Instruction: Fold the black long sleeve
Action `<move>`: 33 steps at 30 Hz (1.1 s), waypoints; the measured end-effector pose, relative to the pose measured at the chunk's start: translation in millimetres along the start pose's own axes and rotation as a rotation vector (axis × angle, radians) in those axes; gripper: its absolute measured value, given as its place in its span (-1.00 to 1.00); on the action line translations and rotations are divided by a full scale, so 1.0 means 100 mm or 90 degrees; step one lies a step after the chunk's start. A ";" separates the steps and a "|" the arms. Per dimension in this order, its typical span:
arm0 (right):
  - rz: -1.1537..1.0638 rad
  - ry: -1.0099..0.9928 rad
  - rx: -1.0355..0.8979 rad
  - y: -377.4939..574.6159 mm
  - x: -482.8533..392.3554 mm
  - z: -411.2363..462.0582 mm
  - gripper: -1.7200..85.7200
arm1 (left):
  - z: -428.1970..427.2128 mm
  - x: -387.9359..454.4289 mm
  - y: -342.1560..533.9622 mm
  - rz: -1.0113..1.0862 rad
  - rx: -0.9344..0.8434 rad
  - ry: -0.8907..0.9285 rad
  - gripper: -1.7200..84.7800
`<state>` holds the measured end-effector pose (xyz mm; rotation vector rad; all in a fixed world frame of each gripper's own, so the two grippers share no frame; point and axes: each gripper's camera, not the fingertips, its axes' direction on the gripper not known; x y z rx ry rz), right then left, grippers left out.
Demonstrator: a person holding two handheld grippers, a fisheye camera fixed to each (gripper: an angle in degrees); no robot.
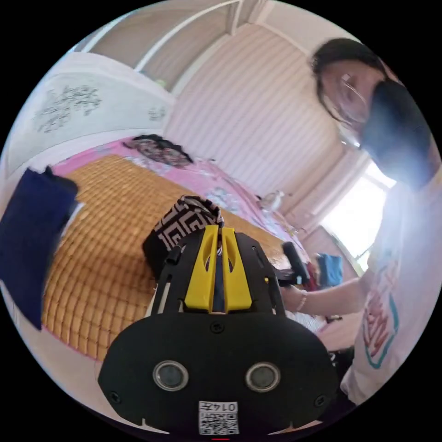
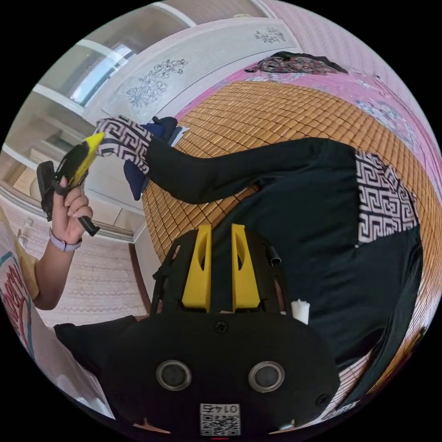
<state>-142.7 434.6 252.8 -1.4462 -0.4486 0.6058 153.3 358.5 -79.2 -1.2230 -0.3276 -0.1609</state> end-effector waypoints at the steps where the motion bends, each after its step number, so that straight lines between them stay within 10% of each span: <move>1: 0.012 0.004 0.000 0.09 0.06 -0.09 -0.80 | 0.19 0.16 -0.04 0.024 -0.028 0.046 -0.98; 5: 0.113 0.101 -0.059 0.90 0.52 -0.57 -0.79 | 1.49 0.70 0.37 -0.040 -0.206 0.271 -0.98; 18: 0.552 -0.084 0.082 2.92 1.34 -1.24 -0.77 | 3.05 1.56 0.89 0.091 -0.510 0.203 -0.96; 33: 0.470 -0.002 0.030 3.32 1.28 -1.28 -0.79 | 3.59 1.81 0.86 0.120 -0.597 0.144 -0.85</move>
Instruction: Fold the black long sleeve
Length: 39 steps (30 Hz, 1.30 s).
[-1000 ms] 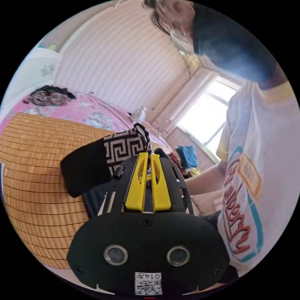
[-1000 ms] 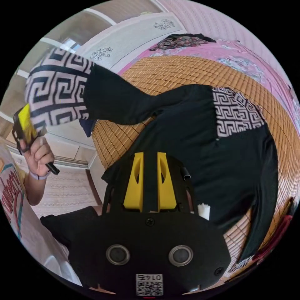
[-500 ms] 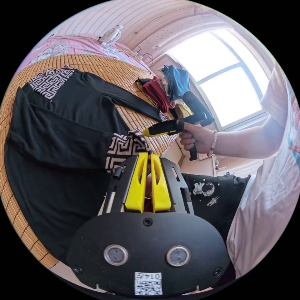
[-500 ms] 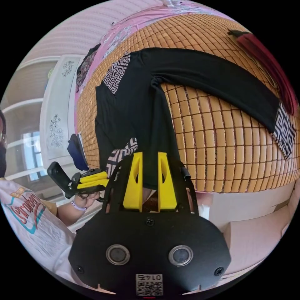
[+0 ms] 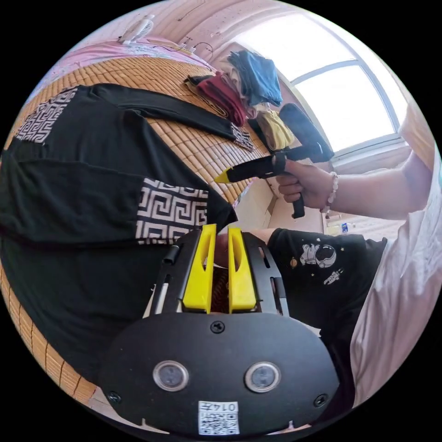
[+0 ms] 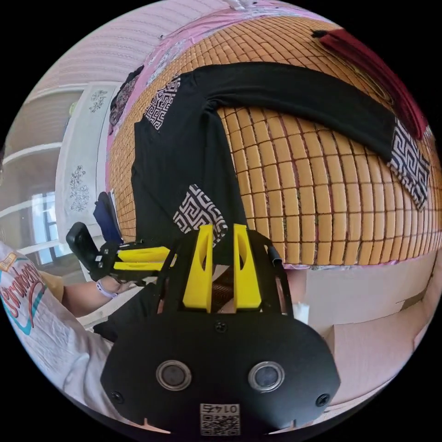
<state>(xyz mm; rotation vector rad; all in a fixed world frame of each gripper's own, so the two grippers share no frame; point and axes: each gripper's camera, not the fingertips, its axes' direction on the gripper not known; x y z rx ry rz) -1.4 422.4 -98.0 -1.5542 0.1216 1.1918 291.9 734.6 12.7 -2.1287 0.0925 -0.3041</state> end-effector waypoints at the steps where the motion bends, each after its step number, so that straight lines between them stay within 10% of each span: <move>1: -0.027 0.011 0.004 -0.06 -0.06 0.00 -0.79 | -0.10 -0.10 0.00 -0.024 0.016 -0.020 -0.85; 12: -0.411 -0.045 0.127 -2.20 -1.89 0.56 -0.76 | -1.36 -1.40 -0.10 -0.262 0.208 -0.342 -0.82; 32: -0.570 0.133 -0.017 -3.23 -3.07 1.41 -0.88 | -1.47 -2.03 0.18 -0.405 0.269 -0.215 -0.98; 39: -0.507 0.125 0.212 -2.37 -2.23 0.21 -0.81 | -1.74 -1.64 0.34 -0.431 0.325 -0.283 -0.90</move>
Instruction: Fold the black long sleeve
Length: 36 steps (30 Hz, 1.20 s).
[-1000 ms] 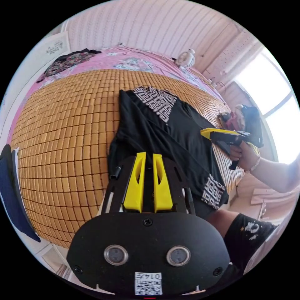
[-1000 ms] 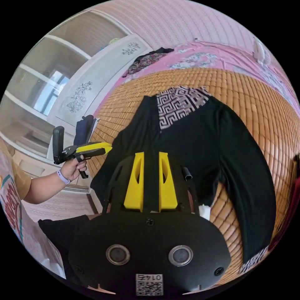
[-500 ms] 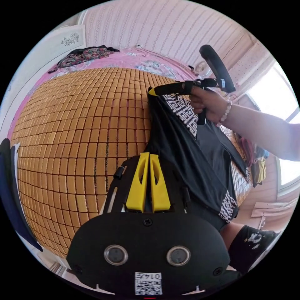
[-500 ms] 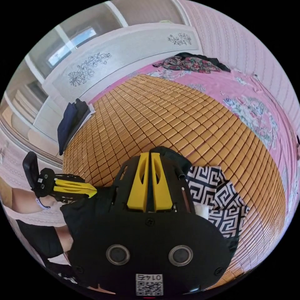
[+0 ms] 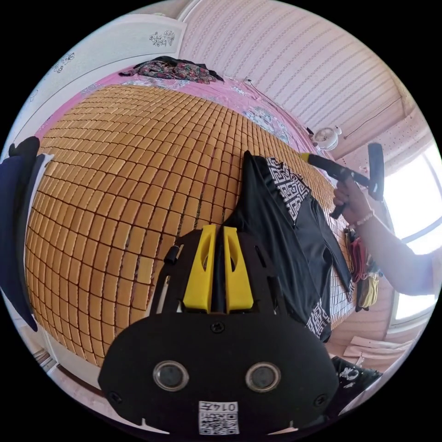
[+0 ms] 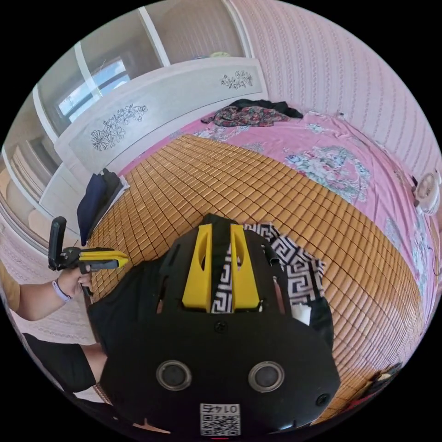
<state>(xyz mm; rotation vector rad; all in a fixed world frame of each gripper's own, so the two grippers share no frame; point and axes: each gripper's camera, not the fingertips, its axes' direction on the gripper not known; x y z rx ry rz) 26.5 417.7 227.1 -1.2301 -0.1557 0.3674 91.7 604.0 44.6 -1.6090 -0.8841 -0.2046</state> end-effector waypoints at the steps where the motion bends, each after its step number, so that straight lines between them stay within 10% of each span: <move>1: 0.009 0.022 -0.008 0.17 0.02 -0.08 -0.81 | -0.02 0.03 0.02 0.004 -0.003 -0.002 -0.90; 9: 0.389 0.163 -0.203 2.79 0.39 -1.15 -0.86 | 0.29 1.22 0.25 0.183 -0.131 0.117 -0.88; 18: 0.740 0.321 -0.026 4.41 0.96 -2.24 -0.69 | 1.07 3.26 -0.18 0.457 -0.197 0.211 -0.82; 36: 0.753 0.295 0.042 5.55 1.15 -2.45 -0.87 | 2.57 5.30 -0.52 0.589 -0.283 0.065 -0.83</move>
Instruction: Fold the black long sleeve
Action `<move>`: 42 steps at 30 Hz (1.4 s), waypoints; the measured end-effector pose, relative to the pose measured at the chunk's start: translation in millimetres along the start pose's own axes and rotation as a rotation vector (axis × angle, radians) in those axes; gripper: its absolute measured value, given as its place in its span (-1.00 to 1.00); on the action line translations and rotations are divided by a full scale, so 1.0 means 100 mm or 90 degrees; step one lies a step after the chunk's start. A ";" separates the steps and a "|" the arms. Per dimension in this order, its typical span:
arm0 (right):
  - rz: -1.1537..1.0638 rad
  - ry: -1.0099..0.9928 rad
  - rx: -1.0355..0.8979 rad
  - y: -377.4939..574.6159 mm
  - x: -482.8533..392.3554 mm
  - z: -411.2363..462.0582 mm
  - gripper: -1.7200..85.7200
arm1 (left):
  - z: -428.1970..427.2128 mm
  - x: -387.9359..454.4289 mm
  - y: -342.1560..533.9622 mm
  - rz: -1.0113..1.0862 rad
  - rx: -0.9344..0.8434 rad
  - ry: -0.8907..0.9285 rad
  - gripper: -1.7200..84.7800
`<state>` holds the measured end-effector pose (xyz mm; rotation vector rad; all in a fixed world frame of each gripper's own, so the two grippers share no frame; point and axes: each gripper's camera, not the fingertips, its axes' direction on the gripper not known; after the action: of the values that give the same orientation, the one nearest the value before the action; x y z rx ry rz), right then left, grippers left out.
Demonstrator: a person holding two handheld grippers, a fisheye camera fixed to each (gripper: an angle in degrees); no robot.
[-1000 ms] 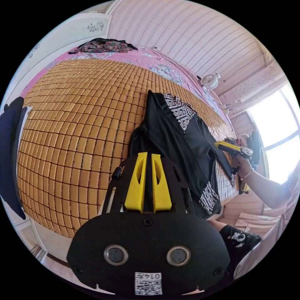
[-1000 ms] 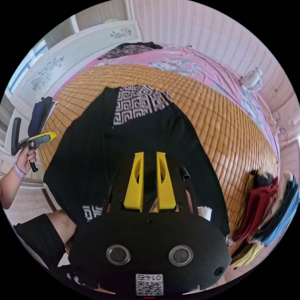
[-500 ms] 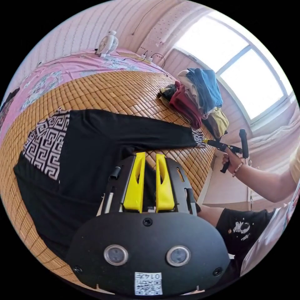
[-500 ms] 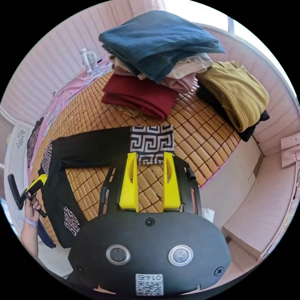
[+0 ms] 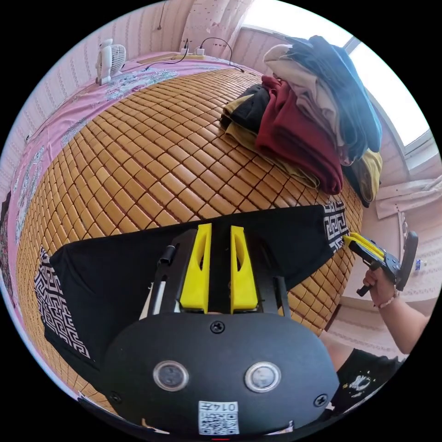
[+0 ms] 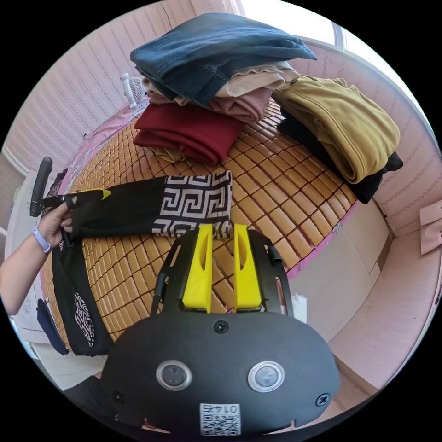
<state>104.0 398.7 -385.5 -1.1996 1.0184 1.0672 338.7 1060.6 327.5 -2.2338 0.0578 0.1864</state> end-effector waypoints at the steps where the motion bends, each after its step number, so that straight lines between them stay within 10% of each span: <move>1: 0.001 -0.031 -0.007 -0.01 0.04 -0.01 -0.90 | 0.00 -0.03 0.00 -0.003 -0.007 0.010 -0.85; 10: -0.021 -0.399 0.063 0.06 0.12 -0.41 -0.94 | -0.53 -0.40 0.62 -0.018 0.131 0.087 -0.98; 20: -0.484 -0.834 -0.116 0.14 -1.99 -0.87 -0.93 | -1.80 -1.49 2.88 -0.230 0.341 0.075 -0.96; 27: -0.862 -0.711 -0.366 1.48 -3.50 -0.48 -0.83 | -1.71 -2.17 4.92 -0.509 0.225 0.027 -0.84; 42: -0.754 -0.501 -0.401 1.47 -3.81 0.22 -0.82 | -1.25 -1.93 5.66 -0.514 0.131 0.081 -0.79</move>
<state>-116.3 397.1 -41.1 -1.3572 -0.6760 0.7250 101.6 606.7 -6.1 -1.8965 -0.7113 -0.3842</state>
